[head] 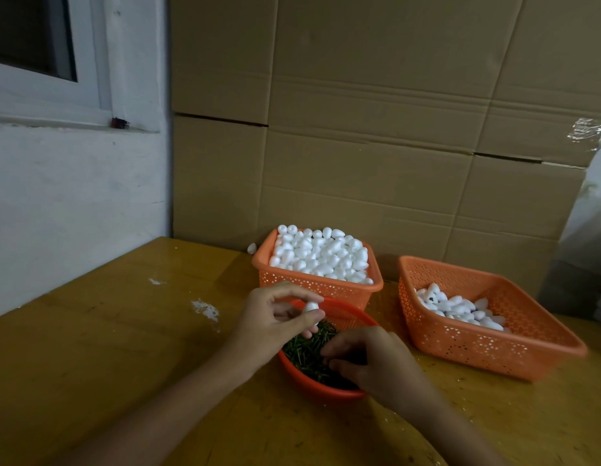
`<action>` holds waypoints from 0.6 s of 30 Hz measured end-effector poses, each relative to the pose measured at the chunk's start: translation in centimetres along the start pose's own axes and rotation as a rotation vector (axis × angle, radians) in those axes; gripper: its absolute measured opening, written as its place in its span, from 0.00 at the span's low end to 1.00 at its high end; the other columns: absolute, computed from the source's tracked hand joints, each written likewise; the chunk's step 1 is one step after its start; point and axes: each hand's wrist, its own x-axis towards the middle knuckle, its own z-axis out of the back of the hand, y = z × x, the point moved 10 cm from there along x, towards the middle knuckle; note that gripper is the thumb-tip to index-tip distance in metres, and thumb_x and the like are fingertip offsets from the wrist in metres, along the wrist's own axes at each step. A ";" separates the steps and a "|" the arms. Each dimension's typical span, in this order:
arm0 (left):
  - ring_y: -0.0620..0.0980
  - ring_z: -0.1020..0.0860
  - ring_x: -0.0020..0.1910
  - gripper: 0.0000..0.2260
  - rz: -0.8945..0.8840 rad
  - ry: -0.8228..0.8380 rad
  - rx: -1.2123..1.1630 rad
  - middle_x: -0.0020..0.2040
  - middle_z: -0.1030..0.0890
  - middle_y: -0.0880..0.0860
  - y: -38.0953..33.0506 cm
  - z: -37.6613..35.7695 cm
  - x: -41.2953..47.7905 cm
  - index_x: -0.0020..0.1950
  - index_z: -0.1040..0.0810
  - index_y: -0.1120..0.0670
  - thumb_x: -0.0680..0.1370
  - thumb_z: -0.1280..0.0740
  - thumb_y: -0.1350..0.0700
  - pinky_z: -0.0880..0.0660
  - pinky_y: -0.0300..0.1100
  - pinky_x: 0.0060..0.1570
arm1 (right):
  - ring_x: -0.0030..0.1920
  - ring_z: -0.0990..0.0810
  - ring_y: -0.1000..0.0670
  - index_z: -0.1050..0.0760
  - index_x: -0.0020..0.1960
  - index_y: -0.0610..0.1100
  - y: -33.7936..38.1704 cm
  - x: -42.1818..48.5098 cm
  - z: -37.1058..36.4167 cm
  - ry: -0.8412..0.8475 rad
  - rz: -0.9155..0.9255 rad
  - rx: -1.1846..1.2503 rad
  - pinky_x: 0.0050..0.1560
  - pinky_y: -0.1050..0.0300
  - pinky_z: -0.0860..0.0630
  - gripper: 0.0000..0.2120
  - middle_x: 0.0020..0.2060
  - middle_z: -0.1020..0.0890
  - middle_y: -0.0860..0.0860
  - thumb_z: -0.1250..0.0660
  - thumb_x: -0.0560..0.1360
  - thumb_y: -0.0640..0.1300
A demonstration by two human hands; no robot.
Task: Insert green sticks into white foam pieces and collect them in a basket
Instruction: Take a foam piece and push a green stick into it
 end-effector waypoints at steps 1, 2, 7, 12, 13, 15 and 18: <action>0.57 0.12 0.42 0.11 0.003 0.007 0.001 0.47 0.12 0.57 0.0 -0.1 0.0 0.55 0.14 0.54 0.73 0.22 0.55 0.16 0.43 0.43 | 0.51 0.17 0.66 0.14 0.51 0.58 0.1 -0.1 0.1 -0.022 0.010 0.018 0.55 0.66 0.21 0.11 0.45 0.14 0.66 0.23 0.76 0.42; 0.56 0.12 0.43 0.12 0.006 0.011 0.002 0.48 0.12 0.56 0.1 -0.2 0.0 0.56 0.14 0.53 0.74 0.22 0.55 0.15 0.44 0.44 | 0.51 0.18 0.67 0.14 0.51 0.58 0.3 -0.2 0.3 -0.053 0.020 0.023 0.54 0.67 0.22 0.11 0.45 0.14 0.67 0.22 0.75 0.42; 0.54 0.12 0.45 0.18 0.011 0.020 0.032 0.54 0.15 0.50 0.3 -0.5 0.0 0.62 0.17 0.47 0.75 0.21 0.60 0.16 0.43 0.43 | 0.52 0.18 0.64 0.16 0.54 0.61 2.8 -1.1 1.0 -0.203 0.158 -0.093 0.52 0.67 0.23 0.11 0.45 0.16 0.68 0.24 0.77 0.45; 0.53 0.12 0.52 0.17 0.007 0.012 0.003 0.55 0.14 0.50 0.4 -0.4 0.0 0.60 0.16 0.46 0.75 0.21 0.62 0.16 0.42 0.45 | 0.48 0.17 0.60 0.18 0.59 0.60 5.5 -2.6 1.9 -0.372 0.348 -0.222 0.45 0.60 0.18 0.16 0.50 0.14 0.63 0.26 0.77 0.42; 0.53 0.13 0.53 0.17 0.005 0.006 -0.004 0.56 0.15 0.50 0.4 -0.4 0.0 0.61 0.16 0.46 0.76 0.22 0.61 0.16 0.42 0.45 | 0.49 0.16 0.60 0.18 0.60 0.60 5.5 -2.7 2.0 -0.387 0.353 -0.201 0.46 0.61 0.18 0.16 0.51 0.14 0.63 0.26 0.77 0.41; 0.53 0.13 0.55 0.16 0.001 0.000 -0.023 0.58 0.15 0.51 0.3 -0.4 0.0 0.62 0.16 0.46 0.77 0.22 0.59 0.16 0.43 0.47 | 0.52 0.17 0.62 0.20 0.61 0.60 5.4 -2.8 2.2 -0.407 0.350 -0.159 0.48 0.64 0.20 0.18 0.53 0.14 0.64 0.25 0.78 0.41; 0.53 0.13 0.55 0.11 0.008 0.006 -0.011 0.56 0.13 0.51 0.3 -0.4 -0.1 0.59 0.15 0.44 0.78 0.23 0.53 0.15 0.48 0.52 | 0.52 0.16 0.61 0.19 0.60 0.59 4.6 -2.5 2.5 -0.434 0.319 -0.141 0.49 0.60 0.18 0.19 0.53 0.14 0.63 0.23 0.76 0.40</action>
